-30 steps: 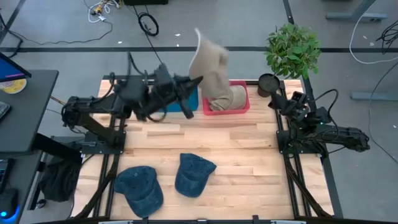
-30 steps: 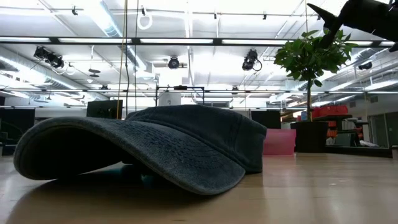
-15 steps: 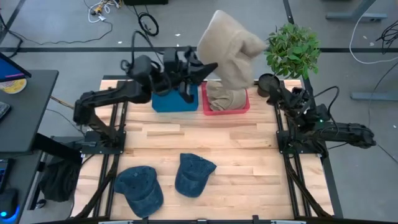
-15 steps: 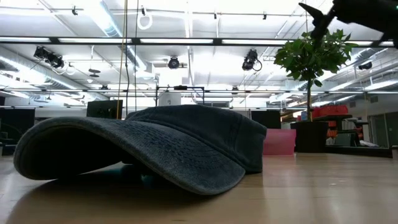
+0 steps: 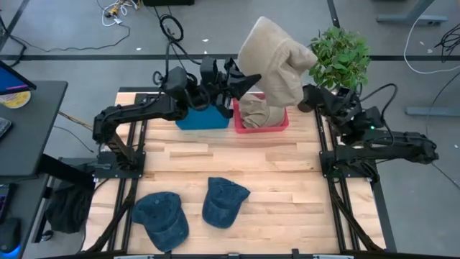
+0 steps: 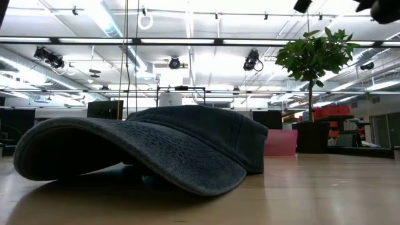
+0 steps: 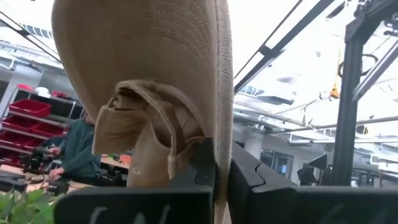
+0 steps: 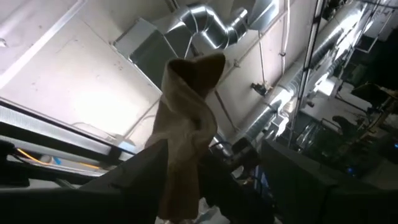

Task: Pick & Place hat
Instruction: Put the brown cap into the red bin

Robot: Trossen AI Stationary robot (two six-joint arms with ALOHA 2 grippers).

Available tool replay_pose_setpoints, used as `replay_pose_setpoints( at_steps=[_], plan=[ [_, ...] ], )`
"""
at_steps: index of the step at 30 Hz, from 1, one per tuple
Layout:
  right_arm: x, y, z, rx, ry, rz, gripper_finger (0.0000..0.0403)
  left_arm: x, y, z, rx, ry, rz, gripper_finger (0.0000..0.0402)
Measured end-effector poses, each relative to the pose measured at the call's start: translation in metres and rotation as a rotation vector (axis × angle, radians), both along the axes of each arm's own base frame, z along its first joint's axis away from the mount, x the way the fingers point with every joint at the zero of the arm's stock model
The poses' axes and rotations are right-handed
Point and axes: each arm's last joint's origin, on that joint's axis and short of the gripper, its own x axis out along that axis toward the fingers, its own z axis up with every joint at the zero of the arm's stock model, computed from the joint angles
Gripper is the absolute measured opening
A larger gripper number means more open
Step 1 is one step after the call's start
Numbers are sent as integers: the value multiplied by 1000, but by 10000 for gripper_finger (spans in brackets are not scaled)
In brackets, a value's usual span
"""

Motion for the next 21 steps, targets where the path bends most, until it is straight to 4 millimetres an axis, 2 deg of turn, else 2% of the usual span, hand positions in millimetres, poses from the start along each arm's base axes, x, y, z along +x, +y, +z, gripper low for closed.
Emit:
replay_pose_setpoints(
  at_steps=[9, 21],
  plan=[
    [33, -5, 15, -12, -8, 45, 258, 2, -2, -1, 11, -4, -24, 11],
    [63, -6, 63, -156, -90, 135, 258, 13, -8, -11, 20, 28, -33, 11]
  ],
)
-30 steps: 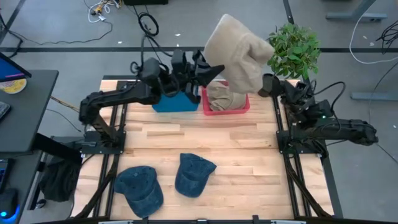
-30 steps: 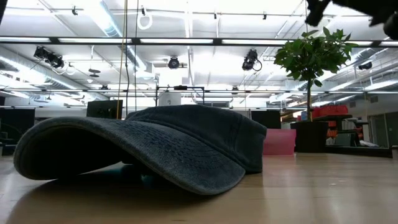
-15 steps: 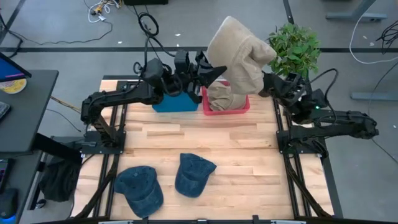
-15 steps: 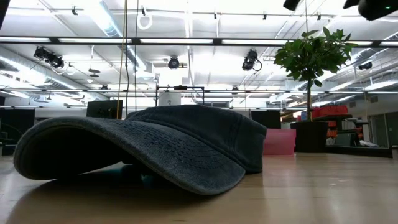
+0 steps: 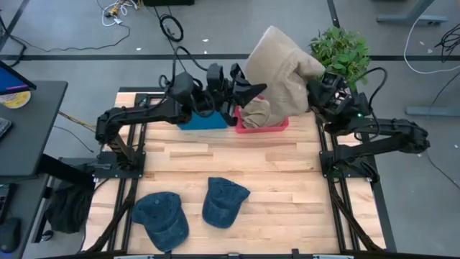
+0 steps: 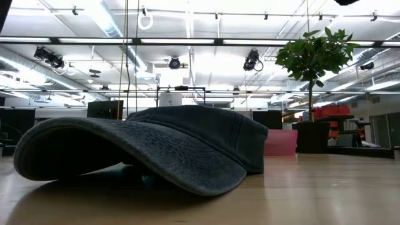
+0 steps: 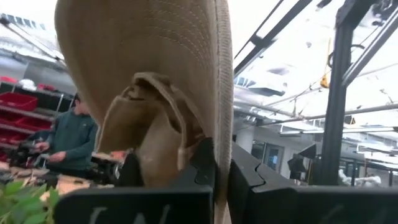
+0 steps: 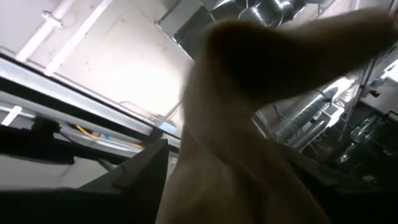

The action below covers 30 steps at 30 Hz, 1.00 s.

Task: Pick & Place hat
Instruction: Put the brown cap into the red bin

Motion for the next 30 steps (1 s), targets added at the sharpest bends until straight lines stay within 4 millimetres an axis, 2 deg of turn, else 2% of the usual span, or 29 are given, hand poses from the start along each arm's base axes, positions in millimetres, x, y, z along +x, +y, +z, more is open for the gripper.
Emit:
replay_pose_setpoints(
  at_steps=[4, 8, 22, 26, 30],
  plan=[
    [5, 0, 10, -34, 5, 24, 248, 4, 0, -4, -2, 13, 15, 14],
    [7, 2, 10, -39, 24, 38, 213, 3, 4, -3, -13, 0, 36, 13],
    [8, 7, 10, -77, 33, 15, 14, 2, 8, -3, -16, -1, 39, 16],
    [9, 7, 9, -63, 46, 19, 11, 3, 12, -5, -57, 23, -3, 45],
    [9, 7, 9, -65, 47, 16, 5, -1, 16, -4, -47, 61, 14, 94]
  ],
)
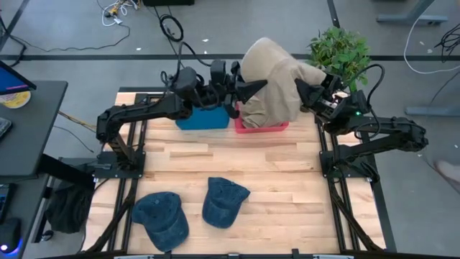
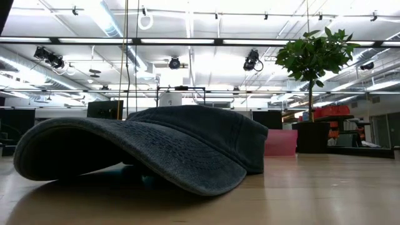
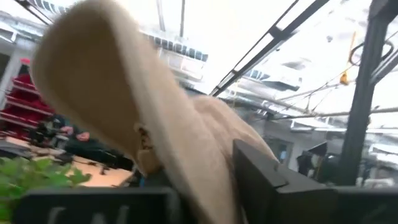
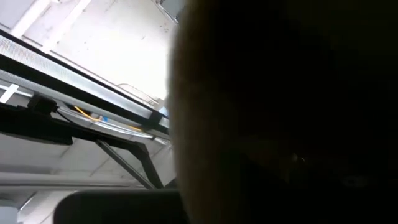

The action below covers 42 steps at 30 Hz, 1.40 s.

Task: Pick & Place hat
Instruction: Put the brown cap into the red bin

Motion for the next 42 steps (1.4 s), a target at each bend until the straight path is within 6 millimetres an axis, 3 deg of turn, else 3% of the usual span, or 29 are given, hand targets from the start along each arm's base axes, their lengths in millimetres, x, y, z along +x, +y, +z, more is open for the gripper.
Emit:
replay_pose_setpoints(
  at_steps=[7, 13, 18, 25, 35, 42],
  plan=[
    [-19, -1, 7, -5, 4, -30, 2, -30, 6, 16, -20, 106, 26, 210],
    [-35, -8, 0, 99, 217, -106, 1, -72, 3, 29, -52, 271, 55, 270],
    [-32, -20, -18, 198, 433, -150, 1, -103, -10, 31, -18, 413, 46, 269],
    [-15, -38, -43, 294, 643, -140, 0, -151, -37, 45, 212, 461, 25, 241],
    [3, -83, -73, 361, 814, -59, 0, -184, -54, 47, 300, 504, -30, 211],
    [13, -116, -99, 390, 929, 23, 0, -190, -56, 41, 312, 576, -48, 195]
  ],
)
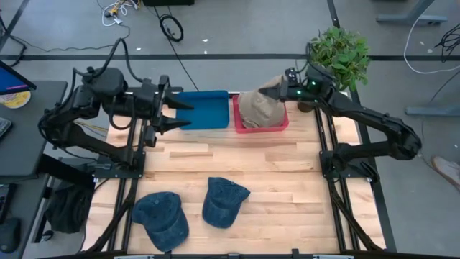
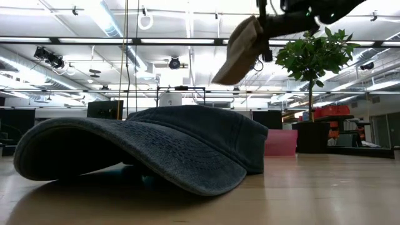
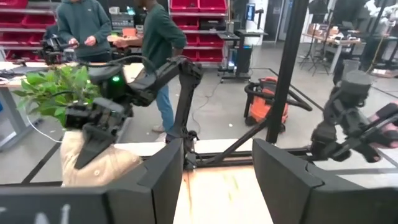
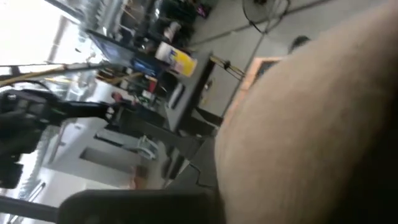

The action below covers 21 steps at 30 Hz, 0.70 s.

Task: Pick & Place hat
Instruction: Put the brown cap into the red bin

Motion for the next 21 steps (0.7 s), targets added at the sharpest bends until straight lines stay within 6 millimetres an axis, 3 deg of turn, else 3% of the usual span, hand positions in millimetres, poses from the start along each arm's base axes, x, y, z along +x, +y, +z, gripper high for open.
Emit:
replay_pose_setpoints(
  at_steps=[21],
  plan=[
    [26, -52, -69, -9, 200, 89, 0, 0, 0, -2, 91, 17, -8, 192]
  ],
)
